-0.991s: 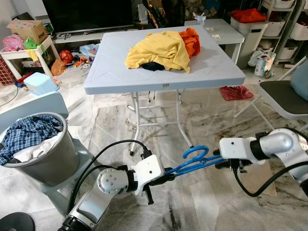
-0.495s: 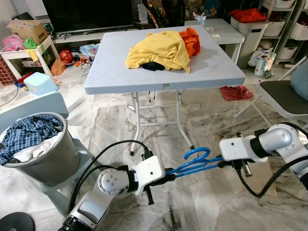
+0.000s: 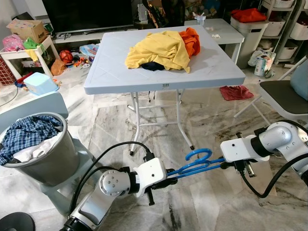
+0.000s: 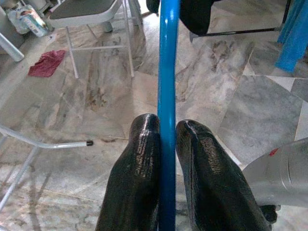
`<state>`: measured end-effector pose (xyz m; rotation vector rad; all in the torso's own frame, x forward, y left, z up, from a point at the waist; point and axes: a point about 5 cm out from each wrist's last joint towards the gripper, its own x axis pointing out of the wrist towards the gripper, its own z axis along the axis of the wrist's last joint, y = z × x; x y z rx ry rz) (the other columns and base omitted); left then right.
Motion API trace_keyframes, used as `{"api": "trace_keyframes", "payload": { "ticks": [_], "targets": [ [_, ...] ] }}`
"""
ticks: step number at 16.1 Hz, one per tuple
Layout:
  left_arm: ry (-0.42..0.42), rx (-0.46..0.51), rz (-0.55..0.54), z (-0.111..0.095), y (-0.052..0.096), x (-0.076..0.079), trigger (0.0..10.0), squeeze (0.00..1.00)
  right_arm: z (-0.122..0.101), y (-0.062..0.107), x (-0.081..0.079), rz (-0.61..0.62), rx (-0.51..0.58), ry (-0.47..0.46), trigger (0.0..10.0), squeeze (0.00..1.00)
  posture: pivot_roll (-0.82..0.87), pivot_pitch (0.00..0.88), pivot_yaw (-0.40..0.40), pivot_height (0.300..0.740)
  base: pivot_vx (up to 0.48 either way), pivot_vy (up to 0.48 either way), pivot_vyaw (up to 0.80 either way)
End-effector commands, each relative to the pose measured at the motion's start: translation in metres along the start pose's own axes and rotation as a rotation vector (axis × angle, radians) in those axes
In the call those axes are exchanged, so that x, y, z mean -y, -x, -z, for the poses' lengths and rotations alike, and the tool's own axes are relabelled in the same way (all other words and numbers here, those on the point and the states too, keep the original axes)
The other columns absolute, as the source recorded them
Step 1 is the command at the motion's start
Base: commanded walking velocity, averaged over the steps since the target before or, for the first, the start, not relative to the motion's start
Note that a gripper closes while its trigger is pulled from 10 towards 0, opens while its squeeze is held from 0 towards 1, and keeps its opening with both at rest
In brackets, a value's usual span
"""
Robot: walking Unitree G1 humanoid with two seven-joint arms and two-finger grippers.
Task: Hang hanger
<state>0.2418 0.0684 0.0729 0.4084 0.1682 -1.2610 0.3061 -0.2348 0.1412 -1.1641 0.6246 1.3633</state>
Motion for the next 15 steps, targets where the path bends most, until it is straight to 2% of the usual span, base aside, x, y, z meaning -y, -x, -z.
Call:
{"api": "trace_keyframes", "payload": {
  "ticks": [1,4,6,7,13,15],
  "targets": [
    [-0.004,-0.015,0.005,0.004,0.004,0.000,10.0,1.00,0.003,0.006,0.004,0.038,-0.027,-0.007,0.0,0.00,-0.15,0.000,0.051,0.740,0.000,0.000,0.00],
    [-0.026,-0.007,-0.012,0.001,0.010,-0.003,10.0,1.00,0.013,-0.005,-0.002,0.065,-0.028,-0.069,0.0,0.00,-0.15,0.000,0.044,0.740,0.000,0.000,0.00],
    [-0.036,0.013,-0.037,-0.005,0.013,-0.006,10.0,1.00,0.022,-0.011,-0.001,0.133,-0.048,-0.126,0.0,0.00,-0.14,0.000,0.038,0.740,0.000,0.000,0.00],
    [-0.029,0.036,-0.074,-0.009,0.015,-0.009,10.0,1.00,0.027,-0.014,0.001,0.199,-0.050,-0.185,0.0,0.00,-0.14,0.000,0.035,0.740,0.000,0.000,0.00],
    [0.105,0.111,-0.230,-0.008,0.026,-0.009,10.0,1.00,0.037,-0.035,-0.007,0.367,-0.001,-0.400,0.0,0.00,-0.15,0.000,0.023,0.740,0.000,0.000,0.00],
    [0.151,0.120,-0.329,-0.006,0.028,-0.012,10.0,1.00,0.037,-0.040,-0.008,0.461,0.022,-0.482,0.0,0.00,-0.15,0.000,0.021,0.740,0.000,0.000,0.00]
  ]
}}
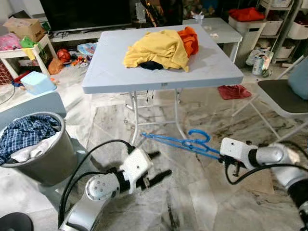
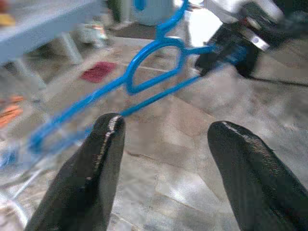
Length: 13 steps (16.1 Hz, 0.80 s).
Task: Hang hanger
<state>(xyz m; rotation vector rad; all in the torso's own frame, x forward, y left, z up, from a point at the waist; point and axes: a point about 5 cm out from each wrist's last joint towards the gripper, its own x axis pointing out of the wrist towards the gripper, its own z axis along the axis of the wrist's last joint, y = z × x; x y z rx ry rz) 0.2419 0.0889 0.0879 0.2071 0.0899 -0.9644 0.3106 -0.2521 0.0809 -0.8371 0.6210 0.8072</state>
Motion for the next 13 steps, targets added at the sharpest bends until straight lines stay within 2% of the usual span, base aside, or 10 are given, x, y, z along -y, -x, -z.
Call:
{"api": "trace_keyframes", "payload": {
  "ticks": [1,2,3,4,5,7,8,9,12,13],
  "targets": [
    [0.027,-0.009,-0.151,0.003,0.003,-0.014,10.0,1.00,-0.005,0.001,0.007,0.131,0.059,-0.108,0.0,0.00,-0.15,0.000,0.020,0.740,0.000,0.000,0.00],
    [0.034,0.007,-0.262,0.002,0.002,-0.020,10.0,1.00,-0.002,0.001,0.007,0.209,0.095,-0.229,7.4,0.00,-0.15,0.000,0.017,0.740,0.000,0.000,0.00],
    [0.070,0.071,-0.356,-0.006,0.002,-0.028,10.0,1.00,0.009,0.003,0.005,0.303,0.109,-0.402,10.0,0.00,-0.16,0.000,0.023,0.740,0.000,0.000,0.00],
    [0.077,0.076,-0.366,-0.007,0.002,-0.029,10.0,1.00,0.010,0.003,0.005,0.320,0.111,-0.424,10.0,0.00,-0.16,0.000,0.023,0.740,0.000,0.000,0.00],
    [0.107,0.074,-0.466,-0.006,0.006,-0.039,10.0,1.00,0.014,0.003,-0.002,0.410,0.144,-0.589,10.0,0.00,-0.17,0.000,0.028,0.740,0.000,0.000,0.00],
    [0.142,0.074,-0.527,-0.003,0.009,-0.045,10.0,1.00,0.016,0.004,-0.008,0.515,0.135,-0.677,10.0,0.00,-0.17,0.000,0.032,0.740,0.000,0.000,0.00],
    [0.164,0.066,-0.600,-0.001,0.012,-0.053,10.0,1.00,0.017,0.002,-0.015,0.605,0.132,-0.837,10.0,0.00,-0.18,0.000,0.033,0.740,0.000,0.000,0.00],
    [0.177,0.066,-0.618,0.000,0.012,-0.055,10.0,1.00,0.016,0.002,-0.017,0.625,0.133,-0.865,10.0,0.00,-0.18,0.000,0.033,0.740,0.000,0.000,0.00],
    [0.248,0.082,-0.647,0.001,0.012,-0.060,10.0,1.00,0.010,0.005,-0.025,0.792,0.122,-1.048,10.0,0.00,-0.18,0.000,0.038,0.740,0.000,0.000,0.00],
    [0.254,0.089,-0.640,-0.001,0.010,-0.061,10.0,0.34,0.007,0.003,-0.031,0.808,0.102,-1.108,10.0,0.00,-0.18,0.000,0.038,0.740,0.000,0.000,0.00]
  ]
}}
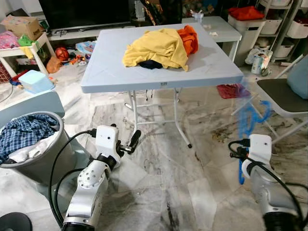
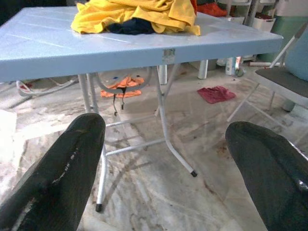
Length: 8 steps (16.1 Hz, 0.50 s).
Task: Hang hanger
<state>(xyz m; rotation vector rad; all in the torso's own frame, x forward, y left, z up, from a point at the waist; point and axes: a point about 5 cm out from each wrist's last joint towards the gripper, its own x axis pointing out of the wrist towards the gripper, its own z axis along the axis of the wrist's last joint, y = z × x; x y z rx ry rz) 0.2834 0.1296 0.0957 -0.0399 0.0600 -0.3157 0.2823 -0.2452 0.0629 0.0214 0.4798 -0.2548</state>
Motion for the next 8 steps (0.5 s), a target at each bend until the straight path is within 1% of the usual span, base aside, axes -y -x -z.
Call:
{"api": "trace_keyframes", "payload": {
  "ticks": [1,2,5,6,8],
  "targets": [
    [0.007,0.000,-0.002,-0.003,-0.003,-0.002,10.0,0.00,-0.003,0.003,-0.001,0.030,-0.002,-0.014,10.0,0.00,-0.18,0.000,0.038,0.740,0.000,0.000,-0.49],
    [0.015,-0.003,-0.004,-0.003,-0.004,-0.002,10.0,0.00,-0.002,0.005,-0.003,0.041,-0.002,-0.015,10.0,0.00,-0.18,0.000,0.038,0.740,0.000,0.000,-0.80],
    [0.021,-0.006,-0.018,-0.004,-0.006,-0.006,10.0,0.00,0.000,0.009,-0.011,0.071,-0.021,-0.039,10.0,0.00,-0.18,0.000,0.039,0.740,0.000,0.000,0.00],
    [0.040,0.001,-0.011,-0.006,-0.008,-0.006,10.0,0.00,0.001,0.011,-0.018,0.069,-0.025,-0.014,10.0,0.00,-0.18,0.000,0.038,0.740,0.296,0.000,-0.80],
    [0.038,0.000,-0.009,-0.006,-0.009,-0.006,10.0,0.00,0.002,0.011,-0.020,0.070,-0.035,-0.007,10.0,0.00,-0.18,0.000,0.038,0.740,0.315,0.000,-0.79]
  ]
}}
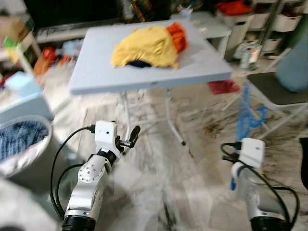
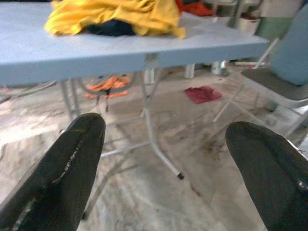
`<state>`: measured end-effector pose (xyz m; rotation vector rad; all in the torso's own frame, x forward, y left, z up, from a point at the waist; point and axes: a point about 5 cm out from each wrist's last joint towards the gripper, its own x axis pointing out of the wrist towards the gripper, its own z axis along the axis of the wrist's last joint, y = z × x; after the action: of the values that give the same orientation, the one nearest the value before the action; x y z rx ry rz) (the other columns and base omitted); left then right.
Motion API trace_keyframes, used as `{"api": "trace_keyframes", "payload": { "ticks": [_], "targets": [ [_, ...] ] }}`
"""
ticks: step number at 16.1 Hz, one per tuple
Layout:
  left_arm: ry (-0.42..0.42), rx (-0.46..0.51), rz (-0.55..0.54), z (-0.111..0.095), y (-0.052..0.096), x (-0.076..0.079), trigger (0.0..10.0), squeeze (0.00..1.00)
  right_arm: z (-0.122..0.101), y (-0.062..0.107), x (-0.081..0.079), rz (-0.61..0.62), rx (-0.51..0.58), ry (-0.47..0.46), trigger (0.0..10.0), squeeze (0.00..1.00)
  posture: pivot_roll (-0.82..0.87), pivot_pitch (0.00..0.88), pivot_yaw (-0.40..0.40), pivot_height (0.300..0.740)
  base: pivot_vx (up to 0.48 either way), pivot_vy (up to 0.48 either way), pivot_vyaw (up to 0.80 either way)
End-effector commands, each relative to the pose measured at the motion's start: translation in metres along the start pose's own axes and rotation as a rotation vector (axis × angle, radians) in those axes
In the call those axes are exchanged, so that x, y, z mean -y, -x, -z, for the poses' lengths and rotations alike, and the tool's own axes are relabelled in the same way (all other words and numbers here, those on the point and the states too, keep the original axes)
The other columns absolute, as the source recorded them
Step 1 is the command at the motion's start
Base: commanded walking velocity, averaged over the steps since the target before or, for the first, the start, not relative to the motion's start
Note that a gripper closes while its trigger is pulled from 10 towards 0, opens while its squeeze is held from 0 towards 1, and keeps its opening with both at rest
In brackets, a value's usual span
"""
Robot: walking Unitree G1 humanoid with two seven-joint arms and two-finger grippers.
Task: Hang hanger
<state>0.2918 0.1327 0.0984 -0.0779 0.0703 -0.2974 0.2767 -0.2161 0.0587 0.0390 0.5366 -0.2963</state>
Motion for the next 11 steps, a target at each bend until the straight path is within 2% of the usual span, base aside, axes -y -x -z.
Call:
{"api": "trace_keyframes", "payload": {
  "ticks": [1,4,11],
  "targets": [
    [0.000,0.000,0.012,-0.0025,-0.0023,0.0000,10.0,0.00,-0.0046,0.0024,0.0052,0.034,0.009,0.001,10.0,0.00,-0.18,0.000,0.038,0.740,0.341,0.000,-0.79],
    [0.018,-0.021,0.041,0.0027,-0.0003,0.0067,10.0,0.00,-0.0028,0.0028,0.0067,0.059,-0.002,-0.001,10.0,0.00,-0.18,0.000,0.045,0.740,0.340,0.000,-0.79],
    [0.029,-0.040,0.071,0.0028,-0.0043,0.0090,10.0,0.00,-0.0025,0.0035,0.0093,0.099,-0.017,-0.007,10.0,0.00,-0.18,0.000,0.051,0.740,0.346,0.000,-0.79]
  ]
}}
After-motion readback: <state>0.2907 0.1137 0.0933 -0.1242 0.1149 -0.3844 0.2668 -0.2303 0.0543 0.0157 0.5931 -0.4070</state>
